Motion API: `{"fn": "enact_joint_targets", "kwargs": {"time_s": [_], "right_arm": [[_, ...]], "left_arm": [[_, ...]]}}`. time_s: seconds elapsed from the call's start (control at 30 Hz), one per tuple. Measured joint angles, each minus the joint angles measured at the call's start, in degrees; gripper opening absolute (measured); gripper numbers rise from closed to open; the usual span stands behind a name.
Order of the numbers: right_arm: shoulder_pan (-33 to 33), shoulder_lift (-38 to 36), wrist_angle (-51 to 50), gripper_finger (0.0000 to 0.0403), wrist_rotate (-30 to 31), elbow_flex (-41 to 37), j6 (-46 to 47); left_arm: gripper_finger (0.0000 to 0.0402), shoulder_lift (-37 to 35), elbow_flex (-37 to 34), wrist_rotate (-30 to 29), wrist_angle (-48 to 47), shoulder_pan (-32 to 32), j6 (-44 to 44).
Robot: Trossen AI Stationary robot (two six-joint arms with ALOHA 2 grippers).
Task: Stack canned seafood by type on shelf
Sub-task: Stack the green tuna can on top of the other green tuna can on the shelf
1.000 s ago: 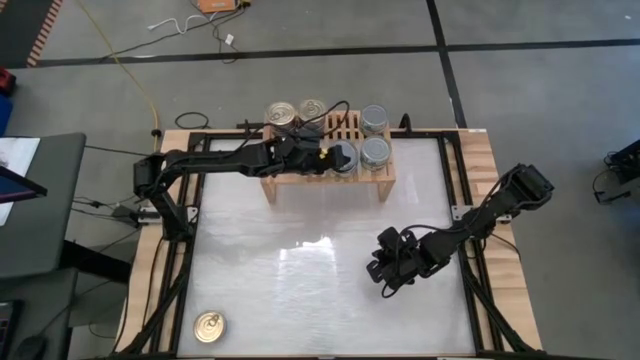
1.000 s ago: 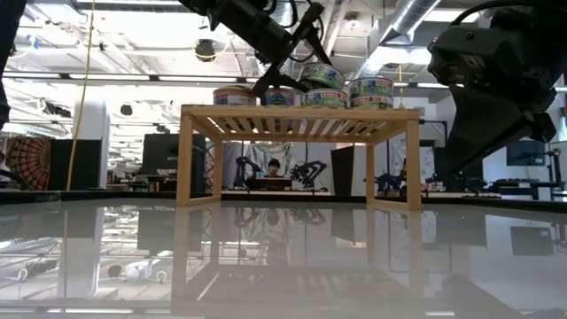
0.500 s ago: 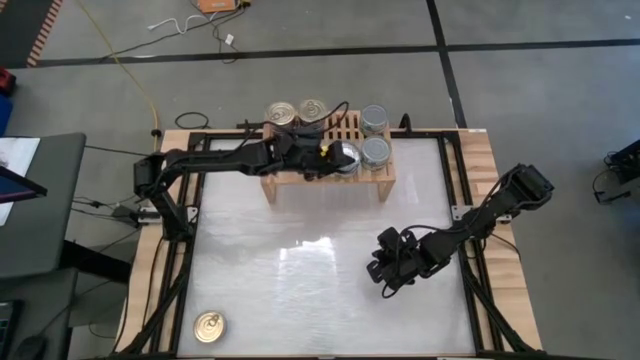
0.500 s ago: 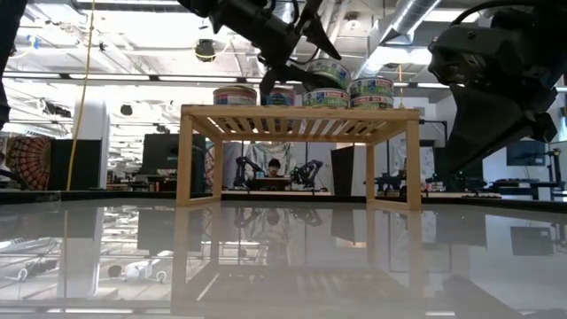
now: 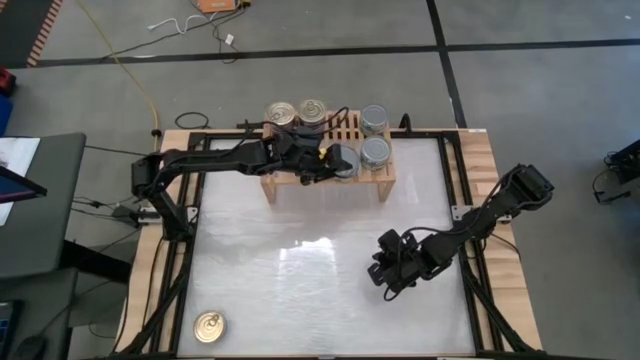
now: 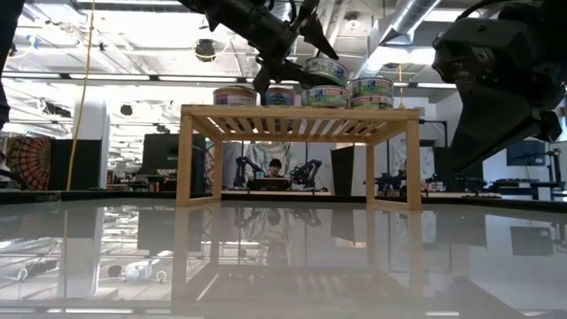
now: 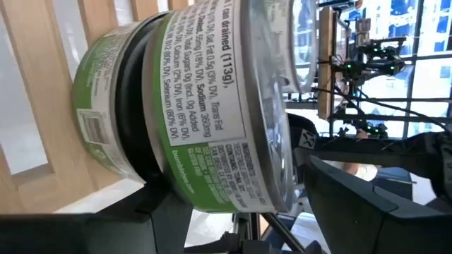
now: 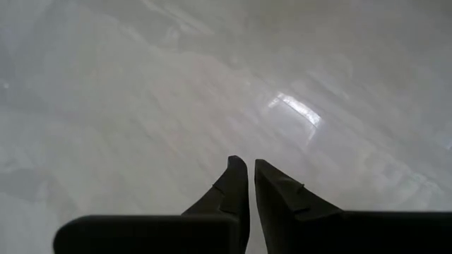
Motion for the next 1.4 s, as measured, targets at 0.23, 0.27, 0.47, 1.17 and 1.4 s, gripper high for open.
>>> {"fn": "enact_joint_targets", "kwargs": {"time_s": [0.23,0.27,0.47,1.17,1.4], "right_arm": [[0.33,0.02,0.38,0.0056,-0.03,0.0,-0.01],[0.32,0.02,0.49,0.0056,-0.03,0.0,-0.01],[0.31,0.02,0.7,0.0056,-0.04,0.0,-0.01],[0.33,0.02,2.51,0.0056,-0.09,0.0,0.45],[0.33,0.02,2.93,0.0056,-0.09,0.0,0.45]], "left_arm": [[0.0251,-1.11,-0.02,1.08,-0.29,0.23,1.37],[0.0251,-1.15,-0.02,1.07,-0.31,0.41,1.41],[0.0252,-1.17,-0.02,3.1,-1.49,0.64,0.03],[0.0252,-3.53,0.0,9.36,-5.43,1.84,-0.61],[0.0252,-4.05,0.02,2.56,-5.87,1.96,1.06]]}}
